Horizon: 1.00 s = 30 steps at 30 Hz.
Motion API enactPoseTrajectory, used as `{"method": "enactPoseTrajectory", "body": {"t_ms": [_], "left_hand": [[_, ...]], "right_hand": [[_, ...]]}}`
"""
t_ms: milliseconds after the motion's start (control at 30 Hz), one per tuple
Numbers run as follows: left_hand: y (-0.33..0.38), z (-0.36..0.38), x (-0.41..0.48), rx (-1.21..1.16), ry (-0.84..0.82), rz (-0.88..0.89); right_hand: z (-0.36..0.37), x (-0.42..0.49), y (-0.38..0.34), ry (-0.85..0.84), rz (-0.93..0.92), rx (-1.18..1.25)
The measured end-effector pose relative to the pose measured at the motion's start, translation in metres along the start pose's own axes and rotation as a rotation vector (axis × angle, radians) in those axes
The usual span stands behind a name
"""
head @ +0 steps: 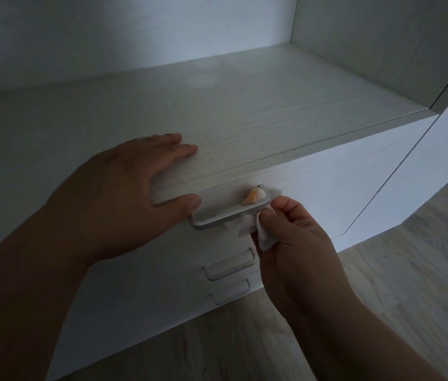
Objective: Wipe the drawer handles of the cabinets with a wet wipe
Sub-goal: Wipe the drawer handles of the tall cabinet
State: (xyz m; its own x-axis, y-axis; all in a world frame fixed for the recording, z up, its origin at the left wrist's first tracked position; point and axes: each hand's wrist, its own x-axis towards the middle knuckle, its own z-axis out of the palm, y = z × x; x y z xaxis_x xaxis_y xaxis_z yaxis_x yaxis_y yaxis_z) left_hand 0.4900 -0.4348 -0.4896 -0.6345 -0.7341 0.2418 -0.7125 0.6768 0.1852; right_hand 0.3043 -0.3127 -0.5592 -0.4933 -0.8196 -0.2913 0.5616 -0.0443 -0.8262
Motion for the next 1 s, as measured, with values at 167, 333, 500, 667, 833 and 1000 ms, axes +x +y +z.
{"method": "enactPoseTrajectory", "body": {"t_ms": [167, 333, 500, 667, 833, 1000], "left_hand": [[-0.001, 0.000, 0.000, 0.001, -0.003, -0.001], [0.001, -0.001, 0.000, -0.004, 0.011, 0.000], [0.001, -0.001, 0.000, -0.007, 0.010, -0.001], [0.001, 0.000, 0.000, -0.004, 0.012, -0.001], [0.002, 0.000, 0.000, 0.001, 0.014, 0.001], [0.002, -0.001, 0.001, 0.002, 0.011, -0.006]], "right_hand": [[0.000, 0.005, -0.005, 0.004, 0.042, 0.139], [0.000, 0.011, -0.013, -0.115, 0.213, 0.334], [0.005, 0.007, -0.004, -0.055, 0.177, 0.319], [0.002, -0.002, 0.008, -0.010, -0.013, -0.077], [0.000, 0.002, 0.000, -0.013, -0.008, -0.002], [0.004, 0.009, -0.005, -0.020, 0.131, 0.284]]}}
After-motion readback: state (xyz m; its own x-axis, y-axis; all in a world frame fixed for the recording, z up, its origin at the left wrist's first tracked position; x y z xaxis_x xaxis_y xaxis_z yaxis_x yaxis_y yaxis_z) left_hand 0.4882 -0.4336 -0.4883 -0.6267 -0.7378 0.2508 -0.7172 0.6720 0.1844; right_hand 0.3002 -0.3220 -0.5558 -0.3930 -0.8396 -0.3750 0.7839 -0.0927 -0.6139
